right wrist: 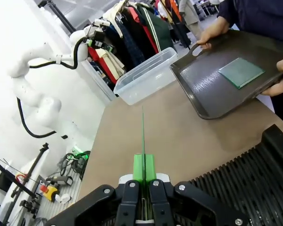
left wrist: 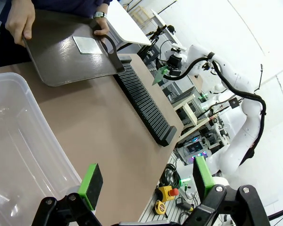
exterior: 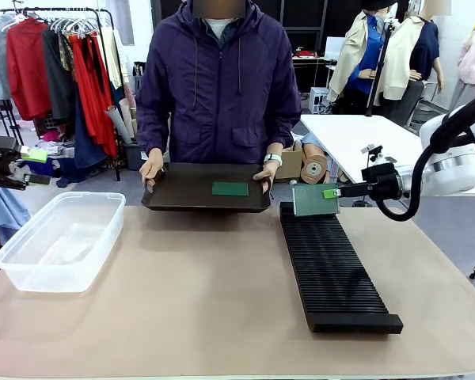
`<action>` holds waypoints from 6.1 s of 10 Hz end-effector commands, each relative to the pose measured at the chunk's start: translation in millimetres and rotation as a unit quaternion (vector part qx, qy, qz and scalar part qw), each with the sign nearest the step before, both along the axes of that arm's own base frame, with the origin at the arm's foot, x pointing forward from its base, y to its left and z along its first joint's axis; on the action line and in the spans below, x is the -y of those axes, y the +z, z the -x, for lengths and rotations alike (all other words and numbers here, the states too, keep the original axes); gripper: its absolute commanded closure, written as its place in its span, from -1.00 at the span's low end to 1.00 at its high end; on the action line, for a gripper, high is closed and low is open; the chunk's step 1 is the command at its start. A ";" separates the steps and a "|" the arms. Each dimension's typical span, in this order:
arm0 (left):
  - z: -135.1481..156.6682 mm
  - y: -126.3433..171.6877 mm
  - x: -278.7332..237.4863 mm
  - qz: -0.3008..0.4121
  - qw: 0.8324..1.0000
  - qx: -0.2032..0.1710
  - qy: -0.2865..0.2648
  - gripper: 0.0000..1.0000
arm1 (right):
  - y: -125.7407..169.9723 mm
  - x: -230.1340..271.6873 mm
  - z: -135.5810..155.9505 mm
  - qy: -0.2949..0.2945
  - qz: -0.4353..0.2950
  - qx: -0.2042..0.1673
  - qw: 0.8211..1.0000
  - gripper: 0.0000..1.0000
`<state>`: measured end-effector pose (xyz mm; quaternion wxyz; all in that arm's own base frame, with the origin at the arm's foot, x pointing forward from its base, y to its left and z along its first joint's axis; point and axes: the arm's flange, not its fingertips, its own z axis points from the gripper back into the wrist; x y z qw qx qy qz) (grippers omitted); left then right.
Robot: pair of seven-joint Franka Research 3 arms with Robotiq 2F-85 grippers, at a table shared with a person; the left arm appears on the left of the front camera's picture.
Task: Sort PCBs into racks and boxes based on the side picked up.
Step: If the short side of the Blank PCB is picked up, insert it into the PCB Rack ; if the long side is picked up, place it in the Organizing box.
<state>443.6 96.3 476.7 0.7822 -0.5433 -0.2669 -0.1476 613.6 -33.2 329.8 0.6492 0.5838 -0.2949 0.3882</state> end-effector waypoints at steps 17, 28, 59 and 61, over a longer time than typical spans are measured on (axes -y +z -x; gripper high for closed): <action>0.2 1.6 -0.1 0.001 1.000 0.002 0.000 -1.00 | -70.7 25.8 -12.3 -0.048 -0.004 0.202 0.978 1.00; 0.2 1.6 -0.1 0.001 1.000 0.002 0.000 -1.00 | -82.6 31.6 -20.7 -0.046 -0.006 0.186 0.981 1.00; 0.2 1.6 -0.1 0.001 1.000 0.002 0.000 -1.00 | -111.0 39.2 -45.2 -0.055 0.004 0.162 0.985 1.00; 0.2 1.6 -0.1 0.001 1.000 0.002 0.000 -1.00 | -108.0 40.3 -44.4 -0.061 -0.006 0.163 0.985 0.24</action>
